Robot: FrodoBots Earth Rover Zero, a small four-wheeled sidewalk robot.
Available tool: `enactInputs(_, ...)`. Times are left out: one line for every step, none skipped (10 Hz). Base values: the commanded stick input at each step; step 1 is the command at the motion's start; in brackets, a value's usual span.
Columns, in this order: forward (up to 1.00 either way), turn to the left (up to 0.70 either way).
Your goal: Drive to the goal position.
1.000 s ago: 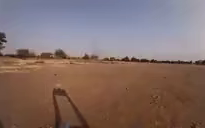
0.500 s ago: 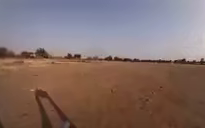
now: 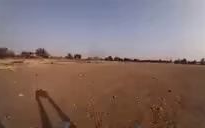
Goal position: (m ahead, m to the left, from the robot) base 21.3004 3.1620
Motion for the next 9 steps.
enactInputs(0.70, 0.00)
enactInputs(0.70, 0.00)
enactInputs(0.70, 0.00)
enactInputs(0.70, 0.00)
enactInputs(0.70, 0.00)
enactInputs(0.70, 0.00)
enactInputs(0.70, 0.00)
enactInputs(0.70, 0.00)
enactInputs(0.70, 0.00)
